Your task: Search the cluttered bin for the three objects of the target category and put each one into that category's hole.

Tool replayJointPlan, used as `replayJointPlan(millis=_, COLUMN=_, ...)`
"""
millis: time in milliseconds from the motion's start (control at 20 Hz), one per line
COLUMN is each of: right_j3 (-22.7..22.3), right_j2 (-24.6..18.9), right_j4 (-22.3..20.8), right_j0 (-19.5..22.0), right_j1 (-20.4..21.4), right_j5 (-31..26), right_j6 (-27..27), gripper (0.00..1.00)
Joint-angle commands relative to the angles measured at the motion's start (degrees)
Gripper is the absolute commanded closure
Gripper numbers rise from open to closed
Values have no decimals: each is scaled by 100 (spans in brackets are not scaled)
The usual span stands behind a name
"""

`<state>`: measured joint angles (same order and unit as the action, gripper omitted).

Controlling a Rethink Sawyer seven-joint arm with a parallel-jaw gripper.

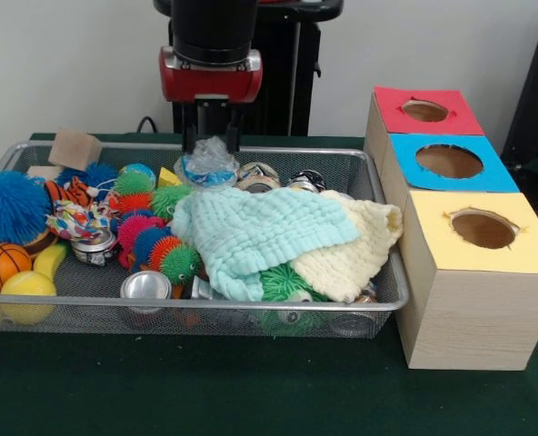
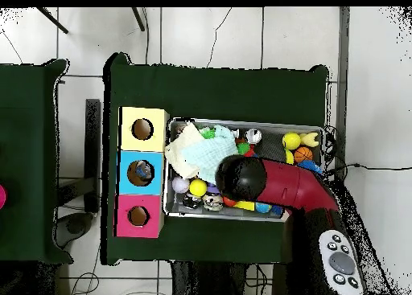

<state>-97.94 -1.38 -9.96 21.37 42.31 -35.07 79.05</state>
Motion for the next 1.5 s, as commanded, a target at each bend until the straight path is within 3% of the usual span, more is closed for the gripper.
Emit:
replayJointPlan(millis=50, right_j3=-676, right_j2=260, right_j4=429, right_j0=-326, right_j1=187, right_j5=256, right_j6=1858, gripper=100)
replayJointPlan(millis=600, right_j3=-1048, right_j2=593, right_j4=868, right_j0=-1199, right_j1=297, right_j5=401, right_j6=2542, gripper=100)
replayJointPlan(millis=1050, right_j3=-1043, right_j2=804, right_j4=1063, right_j0=-1890, right_j1=160, right_j5=537, right_j6=3075, gripper=100)
replayJointPlan(millis=1500, right_j3=-1056, right_j2=834, right_j4=1225, right_j0=-2158, right_j1=158, right_j5=490, right_j6=3268, gripper=100)
